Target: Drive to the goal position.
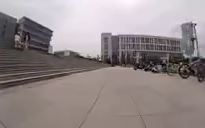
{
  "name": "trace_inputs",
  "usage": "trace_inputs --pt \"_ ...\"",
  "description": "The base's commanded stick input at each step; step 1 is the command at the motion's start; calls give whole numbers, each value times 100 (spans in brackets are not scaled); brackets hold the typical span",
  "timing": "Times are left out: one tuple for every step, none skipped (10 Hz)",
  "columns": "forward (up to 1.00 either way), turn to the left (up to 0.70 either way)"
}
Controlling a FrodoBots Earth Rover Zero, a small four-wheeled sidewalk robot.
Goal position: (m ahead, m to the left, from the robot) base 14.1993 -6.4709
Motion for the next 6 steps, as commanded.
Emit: trace_inputs --pt "70 1" --pt "70 1" --pt "70 1" --pt "70 1" --pt "70 1" --pt "70 1"
